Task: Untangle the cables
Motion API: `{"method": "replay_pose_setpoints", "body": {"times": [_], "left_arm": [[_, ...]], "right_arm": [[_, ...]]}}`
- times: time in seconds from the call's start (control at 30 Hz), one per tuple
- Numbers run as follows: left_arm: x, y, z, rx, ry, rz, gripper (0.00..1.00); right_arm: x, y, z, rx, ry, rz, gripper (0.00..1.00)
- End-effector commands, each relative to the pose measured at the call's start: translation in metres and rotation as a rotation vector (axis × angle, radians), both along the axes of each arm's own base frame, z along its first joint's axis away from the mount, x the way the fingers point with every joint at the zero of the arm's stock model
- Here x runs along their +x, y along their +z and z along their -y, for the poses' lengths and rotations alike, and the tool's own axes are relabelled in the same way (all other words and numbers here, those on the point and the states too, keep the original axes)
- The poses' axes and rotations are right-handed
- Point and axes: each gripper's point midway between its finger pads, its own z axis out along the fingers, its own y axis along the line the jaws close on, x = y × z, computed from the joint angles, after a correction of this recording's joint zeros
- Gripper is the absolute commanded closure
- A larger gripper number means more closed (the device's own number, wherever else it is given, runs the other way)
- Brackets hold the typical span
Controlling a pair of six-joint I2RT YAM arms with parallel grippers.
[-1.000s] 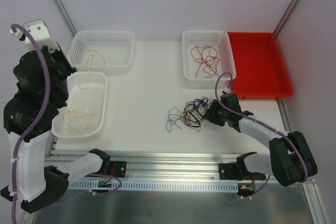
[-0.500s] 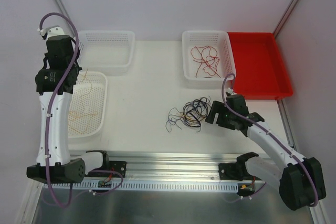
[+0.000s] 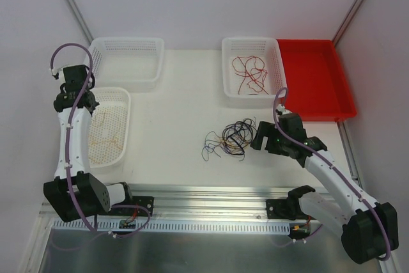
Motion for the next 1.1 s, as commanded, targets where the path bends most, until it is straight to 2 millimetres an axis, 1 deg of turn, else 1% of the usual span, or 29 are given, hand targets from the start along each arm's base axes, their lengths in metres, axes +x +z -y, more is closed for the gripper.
{"method": "replay_pose_setpoints", "body": {"times": [0.0, 0.07, 0.1, 0.17, 0.2, 0.27, 0.3, 0.33, 0.37, 0.43, 0.47, 0.5, 0.53, 0.57, 0.6, 0.67, 0.7, 0.77, 0.8, 0.83, 0.9, 0.93, 1.0, 1.03, 1.07], "left_arm": [[0.011, -0.002, -0.004, -0.044, 0.035, 0.074, 0.97], [0.013, -0.005, 0.001, -0.071, 0.015, 0.073, 0.84], [0.015, -0.007, 0.006, -0.093, -0.006, 0.079, 0.69], [0.014, -0.006, 0.013, -0.116, -0.03, 0.092, 0.56], [0.015, -0.006, 0.02, -0.143, -0.061, 0.103, 0.41], [0.01, -0.004, 0.029, -0.167, -0.092, 0.126, 0.3], [0.009, -0.005, 0.038, -0.199, -0.118, 0.138, 0.2], [0.004, 0.001, 0.044, -0.211, -0.134, 0.172, 0.17], [0.001, -0.004, 0.052, -0.241, -0.149, 0.178, 0.14], [-0.003, -0.004, 0.071, -0.297, -0.199, 0.205, 0.11], [-0.008, -0.004, 0.084, -0.323, -0.233, 0.225, 0.11], [-0.01, -0.004, 0.091, -0.333, -0.247, 0.232, 0.11], [-0.012, -0.001, 0.108, -0.374, -0.304, 0.252, 0.11], [-0.014, -0.005, 0.119, -0.404, -0.322, 0.247, 0.11], [-0.015, -0.004, 0.143, -0.427, -0.402, 0.24, 0.11], [-0.016, -0.005, 0.167, -0.456, -0.466, 0.231, 0.12], [-0.019, -0.005, 0.2, -0.478, -0.582, 0.212, 0.12], [-0.019, -0.01, 0.228, -0.509, -0.662, 0.183, 0.12], [-0.022, -0.011, 0.25, -0.517, -0.725, 0.173, 0.12], [-0.021, -0.018, 0.262, -0.532, -0.73, 0.143, 0.12], [-0.019, -0.025, 0.278, -0.513, -0.734, 0.116, 0.12], [-0.024, -0.03, 0.303, -0.536, -0.764, 0.078, 0.12], [-0.023, -0.035, 0.321, -0.522, -0.743, 0.058, 0.12], [-0.026, -0.041, 0.343, -0.545, -0.737, 0.031, 0.13], [-0.026, -0.043, 0.352, -0.54, -0.728, 0.025, 0.14]], "right_arm": [[0.003, 0.015, -0.002, 0.01, 0.028, 0.034, 0.06], [0.003, 0.014, -0.003, 0.01, 0.029, 0.031, 0.05], [0.003, 0.011, -0.004, 0.01, 0.033, 0.021, 0.05], [0.003, 0.01, -0.006, 0.018, 0.037, 0.012, 0.05], [0.002, 0.008, -0.008, 0.024, 0.043, -0.001, 0.05], [0.005, 0.008, -0.011, 0.038, 0.044, 0.005, 0.06], [0.005, 0.006, -0.012, 0.043, 0.039, 0.002, 0.06], [0.007, 0.007, -0.013, 0.047, 0.038, 0.011, 0.06], [0.007, 0.006, -0.013, 0.047, 0.036, 0.01, 0.06], [0.011, 0.007, -0.015, 0.05, 0.036, 0.016, 0.06], [0.012, 0.007, -0.016, 0.05, 0.039, 0.016, 0.06], [0.013, 0.008, -0.017, 0.052, 0.042, 0.017, 0.07], [0.014, 0.009, -0.019, 0.053, 0.05, 0.023, 0.07], [0.015, 0.009, -0.02, 0.053, 0.054, 0.024, 0.08], [0.016, 0.011, -0.022, 0.056, 0.062, 0.029, 0.09], [0.019, 0.013, -0.025, 0.053, 0.075, 0.04, 0.09], [0.019, 0.014, -0.027, 0.053, 0.08, 0.043, 0.09], [0.021, 0.016, -0.027, 0.051, 0.077, 0.048, 0.09], [0.021, 0.015, -0.027, 0.047, 0.077, 0.048, 0.1], [0.021, 0.015, -0.026, 0.044, 0.076, 0.049, 0.1], [0.021, 0.016, -0.024, 0.037, 0.068, 0.055, 0.1], [0.019, 0.015, -0.023, 0.033, 0.064, 0.052, 0.1], [0.019, 0.016, -0.021, 0.028, 0.057, 0.06, 0.09], [0.019, 0.016, -0.019, 0.021, 0.053, 0.063, 0.1], [0.017, 0.013, -0.018, 0.017, 0.05, 0.058, 0.09]]}}
